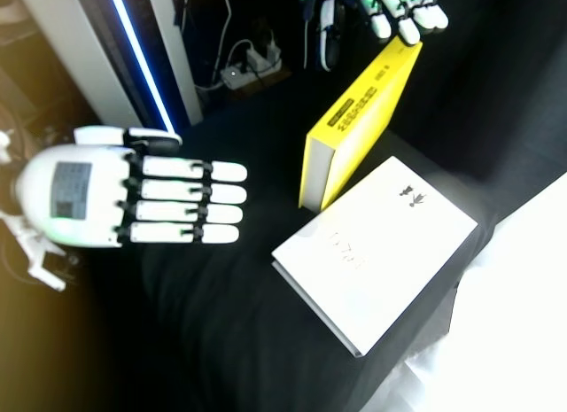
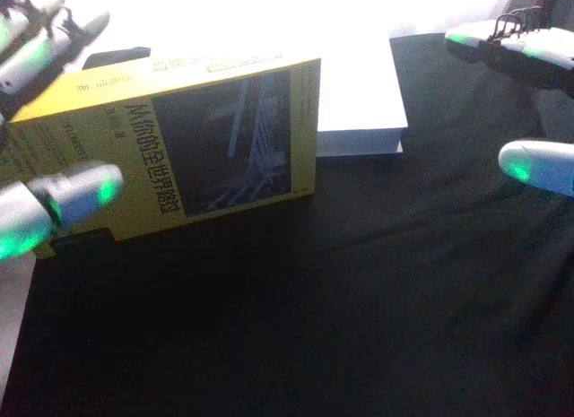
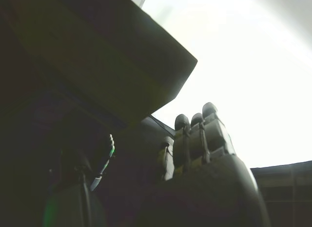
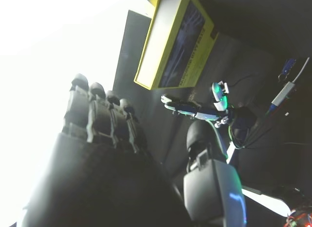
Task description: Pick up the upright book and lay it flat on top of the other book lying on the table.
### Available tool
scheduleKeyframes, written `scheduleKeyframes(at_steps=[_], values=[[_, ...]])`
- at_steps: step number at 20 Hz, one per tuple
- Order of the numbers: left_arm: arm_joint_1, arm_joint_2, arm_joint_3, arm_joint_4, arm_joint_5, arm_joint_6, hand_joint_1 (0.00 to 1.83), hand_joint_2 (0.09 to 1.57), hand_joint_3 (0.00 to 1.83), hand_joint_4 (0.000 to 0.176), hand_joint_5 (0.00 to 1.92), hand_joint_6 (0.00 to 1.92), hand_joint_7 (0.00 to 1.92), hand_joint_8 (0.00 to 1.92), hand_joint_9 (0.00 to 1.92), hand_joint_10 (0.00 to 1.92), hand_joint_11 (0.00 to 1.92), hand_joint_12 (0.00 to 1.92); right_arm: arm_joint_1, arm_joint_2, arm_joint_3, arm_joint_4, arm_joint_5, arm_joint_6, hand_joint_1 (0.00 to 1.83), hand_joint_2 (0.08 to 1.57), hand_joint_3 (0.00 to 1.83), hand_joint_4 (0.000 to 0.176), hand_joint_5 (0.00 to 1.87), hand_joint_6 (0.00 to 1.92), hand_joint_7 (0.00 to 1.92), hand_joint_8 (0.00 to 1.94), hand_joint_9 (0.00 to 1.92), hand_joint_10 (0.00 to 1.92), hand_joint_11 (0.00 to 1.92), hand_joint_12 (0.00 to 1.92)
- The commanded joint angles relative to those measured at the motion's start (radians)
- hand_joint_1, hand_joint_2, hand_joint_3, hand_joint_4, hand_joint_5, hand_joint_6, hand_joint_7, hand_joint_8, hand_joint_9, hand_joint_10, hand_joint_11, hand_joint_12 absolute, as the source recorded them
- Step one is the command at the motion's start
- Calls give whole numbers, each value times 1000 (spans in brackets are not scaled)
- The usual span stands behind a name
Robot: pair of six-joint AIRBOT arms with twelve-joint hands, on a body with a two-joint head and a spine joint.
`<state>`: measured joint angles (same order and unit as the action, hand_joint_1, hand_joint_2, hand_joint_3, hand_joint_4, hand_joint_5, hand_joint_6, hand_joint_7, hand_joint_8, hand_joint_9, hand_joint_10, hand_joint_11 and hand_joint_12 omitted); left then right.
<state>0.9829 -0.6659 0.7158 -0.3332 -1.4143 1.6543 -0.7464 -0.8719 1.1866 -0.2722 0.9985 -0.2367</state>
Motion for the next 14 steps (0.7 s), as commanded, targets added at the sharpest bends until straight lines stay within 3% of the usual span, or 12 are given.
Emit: scheduleKeyframes(at_steps=[1,4,6,9,13,14], values=[[-8,13,-2,3,-150,3,120,1277,17,74,0,0,0,0,0,0,0,0,8,4,2,47,122,6,257,1365,58,0,0,0,0,0,0,0,0,0],[-7,17,-2,-14,-167,3,153,1238,0,83,0,0,0,0,0,0,0,0,8,4,2,51,122,6,271,1367,37,0,0,0,0,0,0,0,0,0],[-7,16,0,-33,-167,3,225,1211,0,71,0,0,0,0,0,0,0,0,8,4,2,51,122,6,270,1370,34,0,0,0,0,0,0,0,0,0],[-7,11,15,-94,-144,3,295,1179,0,75,0,0,0,0,0,0,0,0,8,4,2,51,121,6,306,1375,25,0,0,0,0,0,0,0,0,0],[-8,-7,41,-159,-91,1,418,1108,0,139,0,0,0,0,0,0,0,0,7,2,2,51,121,6,246,1391,20,0,0,0,0,0,0,0,0,0],[-8,-14,48,-169,-77,-2,446,1084,0,169,0,0,0,0,0,0,0,0,7,1,2,51,121,6,279,1393,17,0,0,0,0,0,0,0,0,0]])
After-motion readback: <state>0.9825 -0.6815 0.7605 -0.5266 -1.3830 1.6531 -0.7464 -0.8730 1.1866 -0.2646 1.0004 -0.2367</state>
